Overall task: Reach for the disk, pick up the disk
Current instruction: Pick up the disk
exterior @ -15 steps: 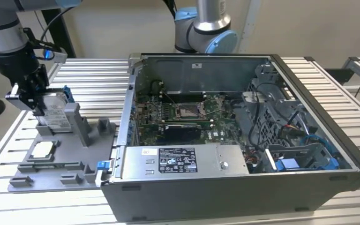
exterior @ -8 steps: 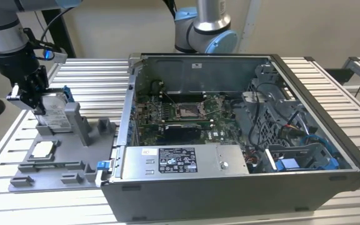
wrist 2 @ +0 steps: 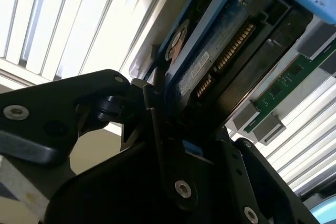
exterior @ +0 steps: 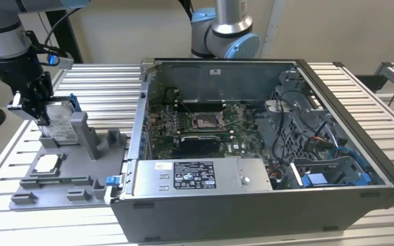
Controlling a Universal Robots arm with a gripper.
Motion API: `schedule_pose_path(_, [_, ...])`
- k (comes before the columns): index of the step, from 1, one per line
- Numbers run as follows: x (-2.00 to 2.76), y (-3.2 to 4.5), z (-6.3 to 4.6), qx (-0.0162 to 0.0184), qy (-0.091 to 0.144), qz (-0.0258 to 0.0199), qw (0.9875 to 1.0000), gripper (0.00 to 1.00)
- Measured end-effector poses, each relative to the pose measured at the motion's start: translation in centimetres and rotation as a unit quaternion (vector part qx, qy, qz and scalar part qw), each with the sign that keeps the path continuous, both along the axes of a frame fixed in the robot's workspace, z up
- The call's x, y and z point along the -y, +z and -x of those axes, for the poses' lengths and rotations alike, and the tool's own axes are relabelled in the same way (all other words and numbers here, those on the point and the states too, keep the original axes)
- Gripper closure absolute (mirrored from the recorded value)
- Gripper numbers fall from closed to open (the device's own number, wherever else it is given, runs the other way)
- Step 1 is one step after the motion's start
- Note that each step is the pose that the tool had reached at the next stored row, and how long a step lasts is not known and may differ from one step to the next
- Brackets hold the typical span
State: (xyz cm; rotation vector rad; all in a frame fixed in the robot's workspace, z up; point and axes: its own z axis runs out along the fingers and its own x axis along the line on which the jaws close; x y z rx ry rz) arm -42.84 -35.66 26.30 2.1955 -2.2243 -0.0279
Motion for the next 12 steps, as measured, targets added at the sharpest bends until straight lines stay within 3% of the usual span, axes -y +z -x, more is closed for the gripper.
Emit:
schedule_pose_path(5, [0.0,0.2,0.0,0.0001,0.0,0.0,1.0,1.0])
schedule_pose_path(12, [0.0,1.09,0.0,0.0001,0.0,0.0,1.0,1.0])
